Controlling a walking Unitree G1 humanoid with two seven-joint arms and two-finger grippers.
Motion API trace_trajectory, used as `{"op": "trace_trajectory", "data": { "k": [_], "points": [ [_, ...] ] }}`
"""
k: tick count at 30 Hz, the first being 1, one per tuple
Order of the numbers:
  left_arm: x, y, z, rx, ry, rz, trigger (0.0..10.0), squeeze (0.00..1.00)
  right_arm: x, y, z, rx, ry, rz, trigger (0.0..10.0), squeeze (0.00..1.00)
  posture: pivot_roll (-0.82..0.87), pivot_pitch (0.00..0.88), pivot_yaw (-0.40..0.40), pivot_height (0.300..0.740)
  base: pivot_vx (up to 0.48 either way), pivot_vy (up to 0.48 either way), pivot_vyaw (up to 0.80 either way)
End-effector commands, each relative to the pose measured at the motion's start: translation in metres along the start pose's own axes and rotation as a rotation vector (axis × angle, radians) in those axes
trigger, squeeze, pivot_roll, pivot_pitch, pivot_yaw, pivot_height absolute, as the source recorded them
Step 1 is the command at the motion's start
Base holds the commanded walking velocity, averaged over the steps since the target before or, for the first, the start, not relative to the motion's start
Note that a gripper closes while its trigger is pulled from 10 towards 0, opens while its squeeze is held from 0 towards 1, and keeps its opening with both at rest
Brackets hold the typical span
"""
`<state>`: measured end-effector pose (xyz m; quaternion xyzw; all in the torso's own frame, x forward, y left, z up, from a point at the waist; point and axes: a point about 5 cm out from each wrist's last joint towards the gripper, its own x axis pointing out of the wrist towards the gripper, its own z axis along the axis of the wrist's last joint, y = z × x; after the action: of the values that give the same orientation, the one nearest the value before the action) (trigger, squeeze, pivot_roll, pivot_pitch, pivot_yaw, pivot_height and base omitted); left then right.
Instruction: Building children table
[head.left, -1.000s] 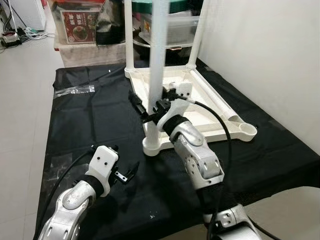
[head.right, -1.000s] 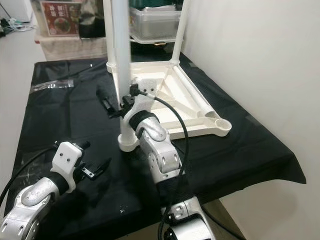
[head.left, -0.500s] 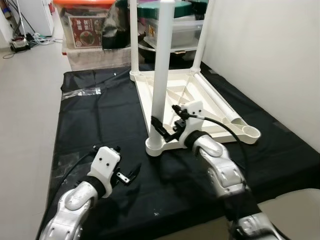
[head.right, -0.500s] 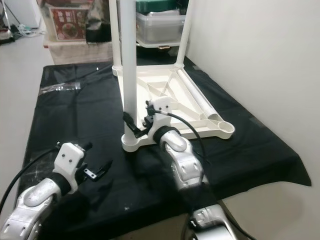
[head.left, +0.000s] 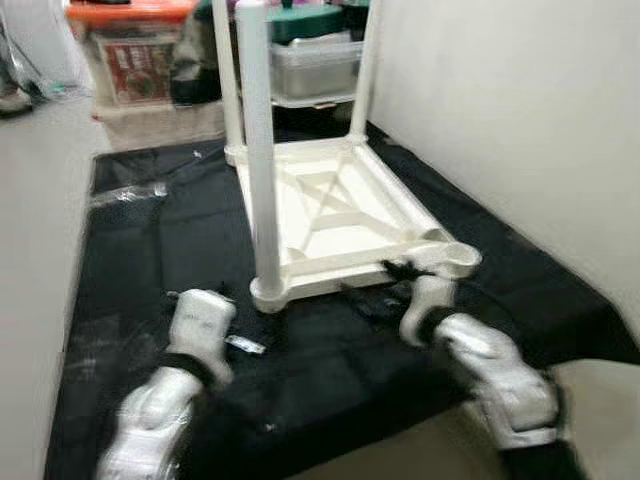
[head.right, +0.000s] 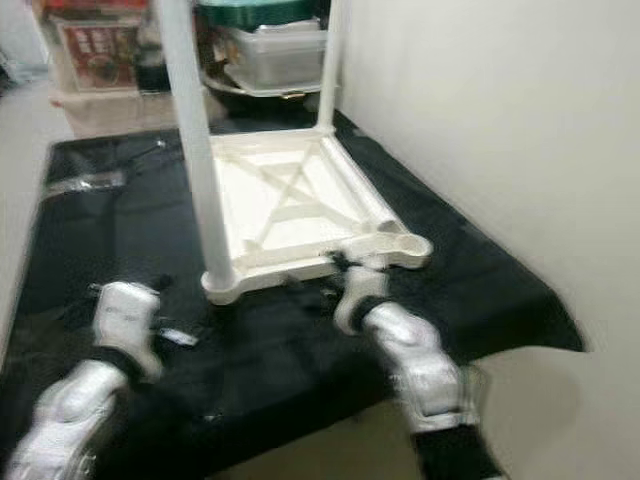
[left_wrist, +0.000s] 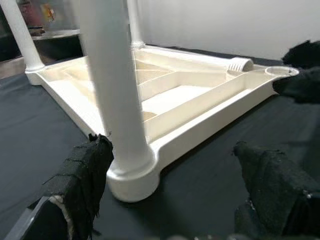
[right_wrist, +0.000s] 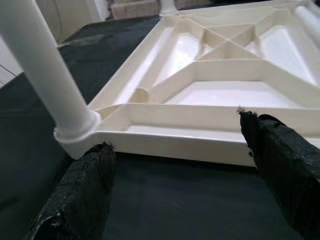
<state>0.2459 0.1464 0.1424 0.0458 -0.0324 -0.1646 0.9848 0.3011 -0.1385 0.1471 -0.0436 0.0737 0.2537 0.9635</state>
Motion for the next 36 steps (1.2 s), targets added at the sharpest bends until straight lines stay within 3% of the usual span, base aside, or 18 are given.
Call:
{"op": "trace_trajectory", "data": {
  "k": [1,4,11,13,15,22,32,36],
  "points": [
    [-0.001,0.003,0.000,0.006,0.002,0.022,10.0,0.00,0.004,0.008,-0.005,-0.035,-0.009,0.028,10.0,0.00,0.02,0.000,-0.052,0.740,0.000,-0.472,0.00],
    [0.000,0.002,0.001,0.003,-0.003,0.031,10.0,0.00,0.006,0.010,-0.010,-0.087,0.008,0.039,10.0,0.00,0.02,0.000,-0.057,0.740,0.000,-0.472,0.00],
    [0.001,0.003,0.002,-0.001,-0.015,0.075,10.0,0.00,0.014,0.007,-0.002,-0.100,-0.004,0.023,10.0,0.00,0.02,0.000,-0.058,0.740,0.000,-0.472,0.34],
    [0.003,0.006,0.003,-0.023,-0.025,0.108,10.0,0.00,0.017,0.001,0.002,-0.047,-0.024,-0.018,10.0,0.00,0.02,0.000,-0.059,0.740,0.000,0.000,0.40],
    [0.006,0.010,0.005,-0.039,-0.036,0.139,10.0,0.00,0.019,-0.003,0.003,-0.109,-0.011,-0.027,10.0,0.00,0.02,0.000,-0.057,0.740,0.000,0.000,0.30],
    [0.007,0.013,0.007,-0.053,-0.052,0.161,10.0,0.00,0.021,-0.005,0.001,-0.064,-0.028,-0.071,10.0,0.00,0.01,0.000,-0.055,0.740,0.000,0.000,0.46],
    [0.010,0.013,0.009,-0.080,-0.069,0.169,10.0,0.00,0.024,-0.010,0.005,-0.075,-0.054,-0.121,10.0,0.00,0.00,0.000,-0.044,0.740,0.330,0.000,0.00],
    [0.010,0.011,0.009,-0.084,-0.069,0.163,10.0,0.00,0.025,-0.010,0.009,-0.104,-0.077,-0.137,10.0,0.00,0.01,0.000,-0.043,0.740,0.364,0.000,0.80]
  ]
}}
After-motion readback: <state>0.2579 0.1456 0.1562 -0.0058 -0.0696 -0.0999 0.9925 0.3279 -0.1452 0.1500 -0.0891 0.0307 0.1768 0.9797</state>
